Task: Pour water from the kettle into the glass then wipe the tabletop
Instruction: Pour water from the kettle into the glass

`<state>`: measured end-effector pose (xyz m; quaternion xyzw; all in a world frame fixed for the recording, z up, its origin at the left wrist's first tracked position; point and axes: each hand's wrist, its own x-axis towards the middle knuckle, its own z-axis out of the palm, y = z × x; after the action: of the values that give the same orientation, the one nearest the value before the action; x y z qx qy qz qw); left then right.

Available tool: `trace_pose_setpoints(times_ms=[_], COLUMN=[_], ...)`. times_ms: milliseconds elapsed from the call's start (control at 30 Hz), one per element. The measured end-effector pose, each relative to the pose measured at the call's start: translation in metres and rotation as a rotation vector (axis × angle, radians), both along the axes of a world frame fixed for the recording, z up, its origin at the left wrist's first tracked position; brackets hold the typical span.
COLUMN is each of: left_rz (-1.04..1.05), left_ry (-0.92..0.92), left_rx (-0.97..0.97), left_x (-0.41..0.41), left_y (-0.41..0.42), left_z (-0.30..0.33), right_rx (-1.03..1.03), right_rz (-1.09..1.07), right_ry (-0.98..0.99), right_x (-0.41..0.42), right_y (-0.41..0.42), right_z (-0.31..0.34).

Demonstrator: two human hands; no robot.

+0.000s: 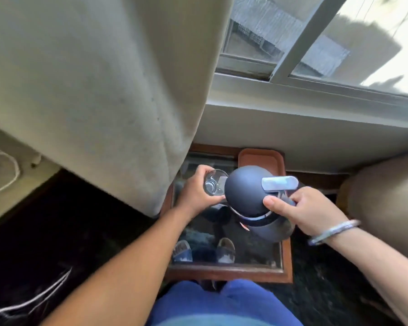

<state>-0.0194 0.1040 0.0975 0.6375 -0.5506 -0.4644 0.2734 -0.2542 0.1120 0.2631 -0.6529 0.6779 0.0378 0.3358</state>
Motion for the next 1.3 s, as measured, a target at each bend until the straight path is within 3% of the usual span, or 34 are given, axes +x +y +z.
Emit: trace_pose_setpoints(times_ms=[633, 1300], left_rz=[0.088, 0.140], left_ry=[0.014, -0.031], left_rx=[-0.128, -0.172], left_x=[-0.018, -0.046], left_y=[0.040, 0.026], left_z=[0.087, 0.099], right_rx=[0.030, -0.125], right_rz=[0.325, 0.518], right_ry=[0.329, 0.539], right_x=[-0.006, 0.008], right_y=[-0.025, -0.054], right_z=[0.132, 0.184])
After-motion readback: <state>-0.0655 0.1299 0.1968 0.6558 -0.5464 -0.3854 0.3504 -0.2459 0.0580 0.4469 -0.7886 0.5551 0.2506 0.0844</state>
